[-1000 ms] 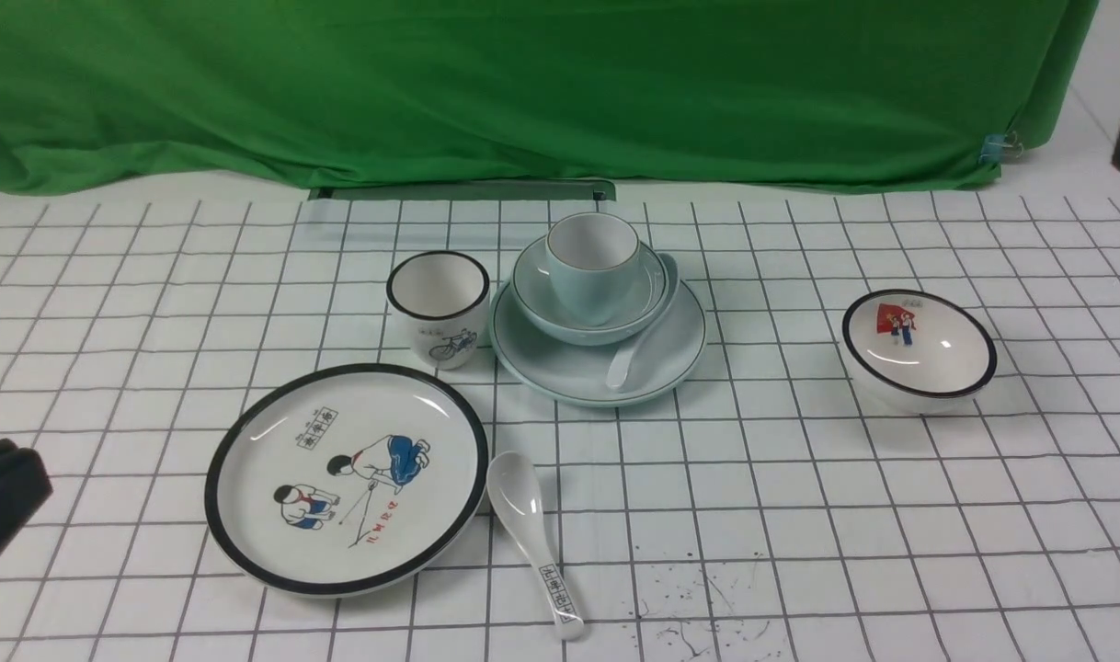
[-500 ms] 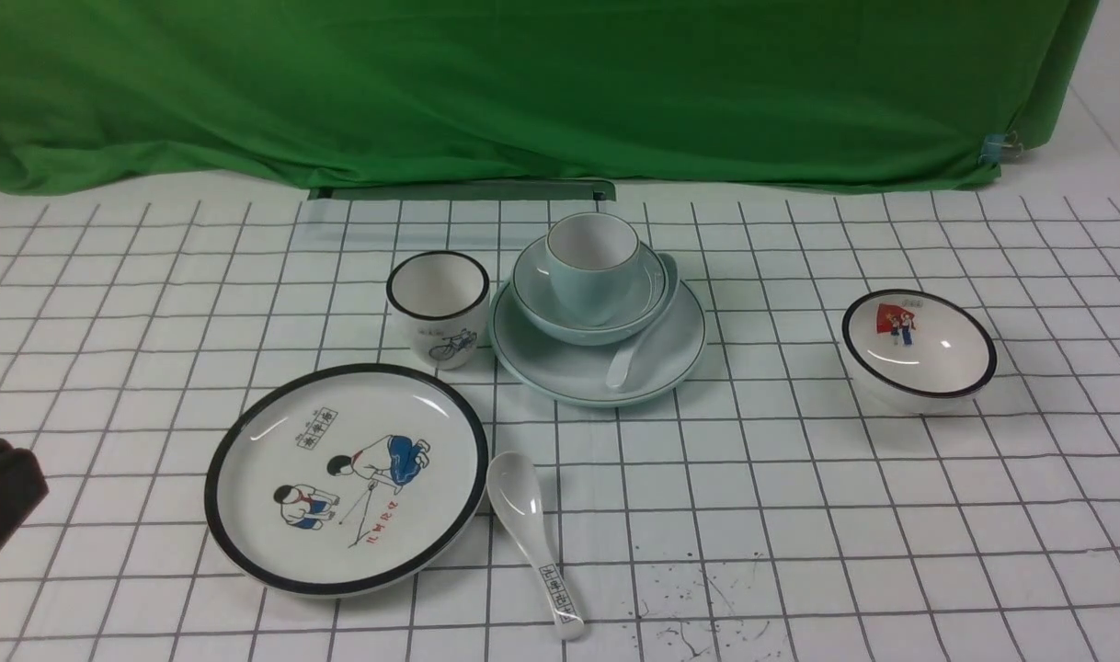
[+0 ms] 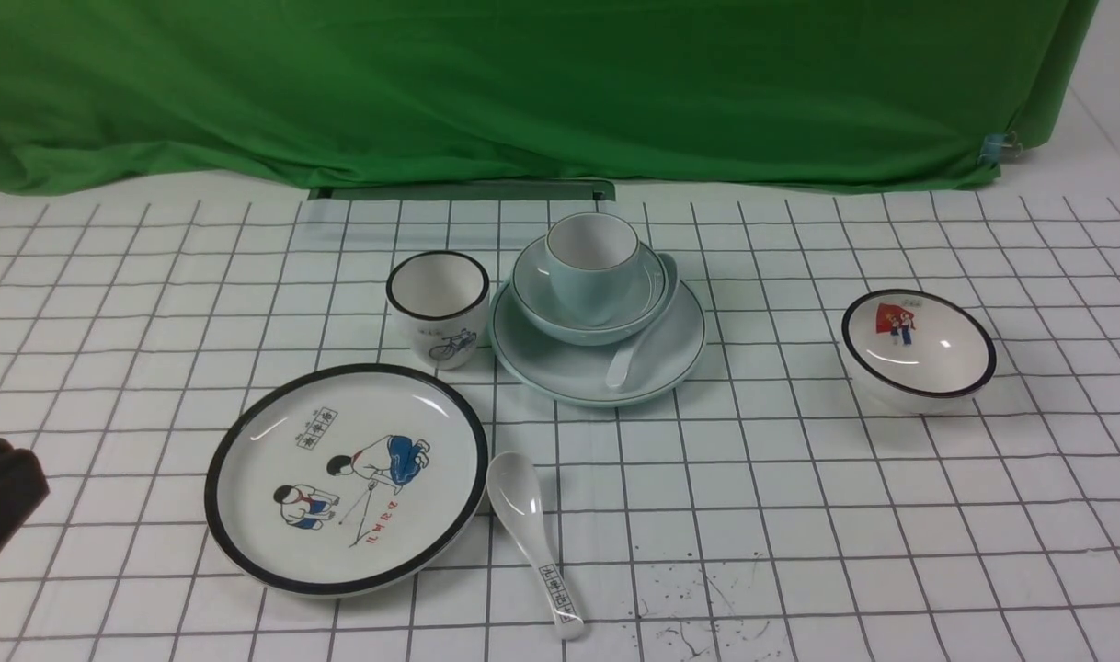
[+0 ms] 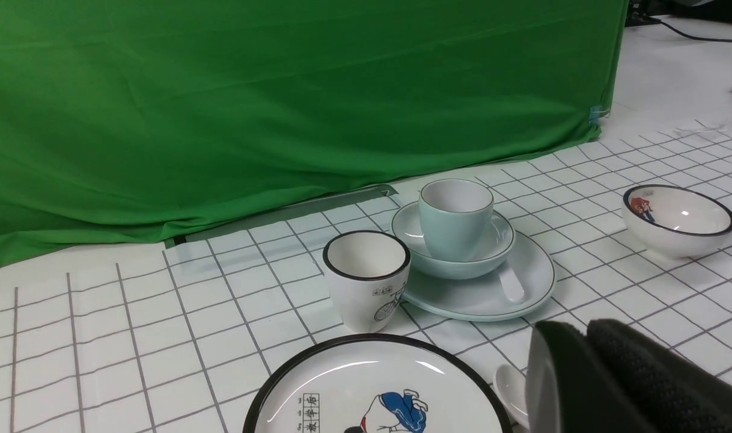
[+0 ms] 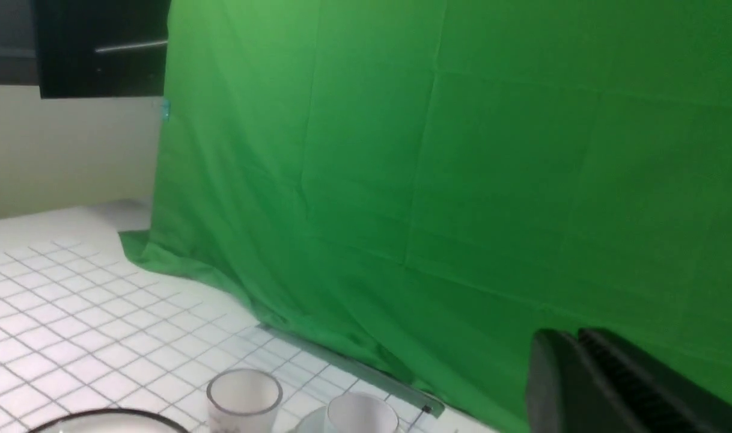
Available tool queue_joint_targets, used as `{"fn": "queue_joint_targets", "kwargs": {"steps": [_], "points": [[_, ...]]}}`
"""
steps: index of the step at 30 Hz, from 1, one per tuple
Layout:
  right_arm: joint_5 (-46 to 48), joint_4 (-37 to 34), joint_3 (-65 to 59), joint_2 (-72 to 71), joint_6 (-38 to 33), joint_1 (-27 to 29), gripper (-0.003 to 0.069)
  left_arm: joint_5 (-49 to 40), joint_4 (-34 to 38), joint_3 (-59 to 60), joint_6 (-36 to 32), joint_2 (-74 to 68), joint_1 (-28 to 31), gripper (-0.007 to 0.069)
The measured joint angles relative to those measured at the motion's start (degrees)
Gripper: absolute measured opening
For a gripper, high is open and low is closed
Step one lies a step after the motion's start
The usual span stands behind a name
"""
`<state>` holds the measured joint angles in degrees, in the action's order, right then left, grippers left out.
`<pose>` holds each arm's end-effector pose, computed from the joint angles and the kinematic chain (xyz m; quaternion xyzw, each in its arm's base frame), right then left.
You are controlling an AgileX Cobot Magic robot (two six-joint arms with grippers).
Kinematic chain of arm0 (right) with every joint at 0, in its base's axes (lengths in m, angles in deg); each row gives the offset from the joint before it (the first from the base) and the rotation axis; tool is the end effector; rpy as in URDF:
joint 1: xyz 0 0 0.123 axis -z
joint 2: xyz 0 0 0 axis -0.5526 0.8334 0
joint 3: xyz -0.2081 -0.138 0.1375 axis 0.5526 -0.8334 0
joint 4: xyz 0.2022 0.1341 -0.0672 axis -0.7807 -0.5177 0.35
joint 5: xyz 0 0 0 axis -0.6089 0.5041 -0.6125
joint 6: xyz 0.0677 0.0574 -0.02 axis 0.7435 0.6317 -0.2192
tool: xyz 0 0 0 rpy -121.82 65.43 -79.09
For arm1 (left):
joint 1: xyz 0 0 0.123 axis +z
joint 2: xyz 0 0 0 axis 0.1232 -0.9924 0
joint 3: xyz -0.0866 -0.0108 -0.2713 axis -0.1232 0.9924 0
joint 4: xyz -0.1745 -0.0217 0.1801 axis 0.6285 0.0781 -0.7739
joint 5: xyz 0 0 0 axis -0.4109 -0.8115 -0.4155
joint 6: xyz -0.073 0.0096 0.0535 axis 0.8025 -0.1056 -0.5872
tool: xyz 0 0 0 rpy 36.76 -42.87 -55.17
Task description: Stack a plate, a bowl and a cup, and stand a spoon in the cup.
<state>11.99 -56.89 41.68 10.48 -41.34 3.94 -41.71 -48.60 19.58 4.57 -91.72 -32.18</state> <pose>0.0967 0.0559 0.3859 -0.2106 0.6146 0.1476 0.7458 0.0505 -0.0184 0.3081 0.1464 0.7252 -0.1243 0.6613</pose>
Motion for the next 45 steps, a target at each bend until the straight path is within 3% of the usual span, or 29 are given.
{"fn": "queue_joint_targets", "kwargs": {"steps": [3, 7, 8, 14, 17, 27, 45], "points": [[-0.44, 3.63, -7.13, -5.15, 3.58, 4.08, 0.0013, 0.01, 0.00, 0.00, 0.00, 0.00, 0.00, -0.0009], [-0.45, 10.04, -16.30, -11.16, 13.90, 11.56, 0.0013, 0.07, 0.00, 0.00, 0.00, 0.00, 0.00, -0.0009], [-0.30, 12.35, -21.37, -14.39, 19.45, 15.82, 0.0013, 0.07, 0.00, 0.00, 0.00, 0.00, 0.00, -0.0009], [2.02, 16.06, -32.95, -25.60, 26.00, 28.88, 0.0013, 0.07, 0.00, 0.00, 0.00, 0.00, 0.00, -0.0009], [4.56, 18.17, -36.79, -29.97, 28.56, 32.34, 0.0013, 0.07, 0.00, 0.00, 0.00, 0.00, 0.00, -0.0009], [10.23, 19.53, -37.75, -31.49, 29.83, 33.31, 0.0013, 0.13, -0.05, 0.00, -0.66, 0.00, 0.00, -0.0009], [10.83, 19.59, -37.75, -31.49, 29.90, 33.31, 0.0022, 0.13, -0.05, 0.00, -0.84, 0.00, 0.00, -0.0009]]}}
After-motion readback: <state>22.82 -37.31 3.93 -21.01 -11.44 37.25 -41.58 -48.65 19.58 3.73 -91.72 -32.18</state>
